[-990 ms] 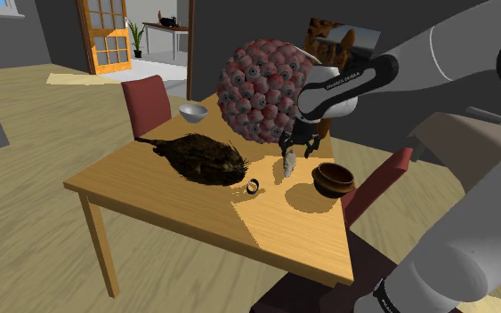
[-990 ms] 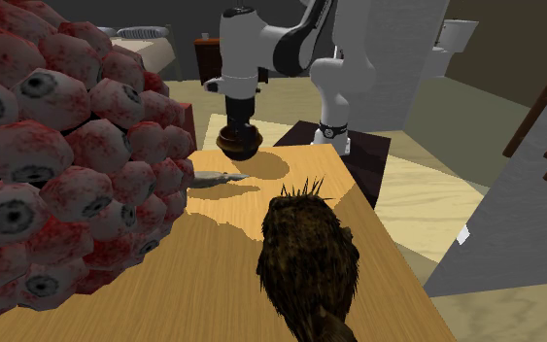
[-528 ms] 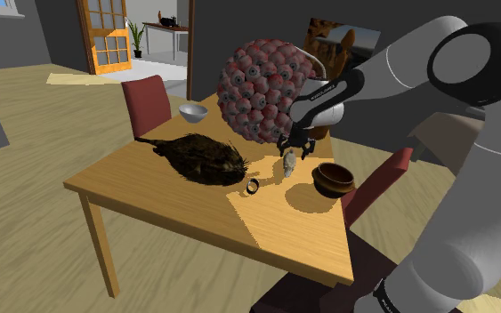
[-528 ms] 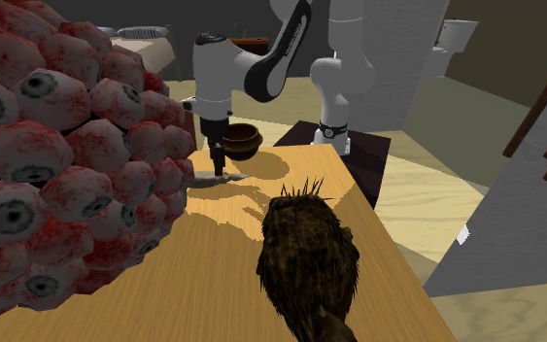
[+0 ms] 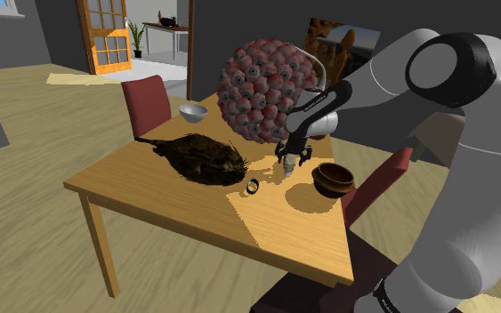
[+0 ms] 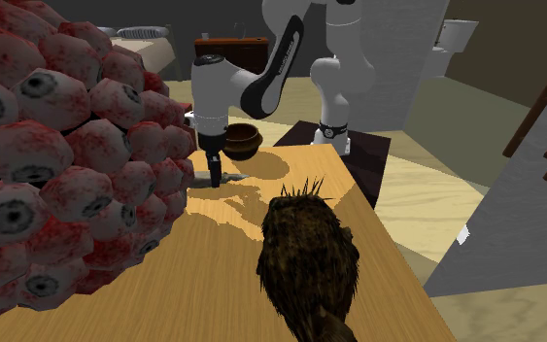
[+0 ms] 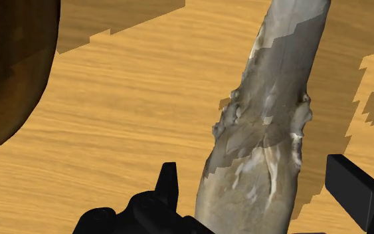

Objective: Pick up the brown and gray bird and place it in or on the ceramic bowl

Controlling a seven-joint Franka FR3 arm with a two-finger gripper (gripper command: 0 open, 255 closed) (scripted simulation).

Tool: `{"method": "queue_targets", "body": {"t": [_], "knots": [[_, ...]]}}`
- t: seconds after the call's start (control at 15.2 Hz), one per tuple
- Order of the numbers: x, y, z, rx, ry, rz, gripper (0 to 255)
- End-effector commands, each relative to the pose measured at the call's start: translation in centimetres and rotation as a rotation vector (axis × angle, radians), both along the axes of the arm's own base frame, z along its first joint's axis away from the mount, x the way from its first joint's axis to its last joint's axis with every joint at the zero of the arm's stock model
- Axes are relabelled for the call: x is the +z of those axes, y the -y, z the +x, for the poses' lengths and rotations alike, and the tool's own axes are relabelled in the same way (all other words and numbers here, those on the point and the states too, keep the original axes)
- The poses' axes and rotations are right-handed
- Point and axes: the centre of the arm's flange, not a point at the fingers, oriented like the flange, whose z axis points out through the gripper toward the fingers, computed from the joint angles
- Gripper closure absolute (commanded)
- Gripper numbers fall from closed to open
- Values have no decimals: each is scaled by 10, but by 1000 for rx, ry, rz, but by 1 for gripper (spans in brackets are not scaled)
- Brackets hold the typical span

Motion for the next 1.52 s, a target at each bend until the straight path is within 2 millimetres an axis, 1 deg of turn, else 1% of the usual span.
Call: {"method": "queue_targets", "body": {"t": [0.0, 0.4, 0.46, 1.06, 1.45], "knots": [[-4, 1, 0, 0, 0, 0, 0], [-4, 1, 0, 0, 0, 0, 0], [-4, 1, 0, 0, 0, 0, 255], [-4, 1, 0, 0, 0, 0, 255], [28, 1, 0, 0, 0, 0, 255]]}}
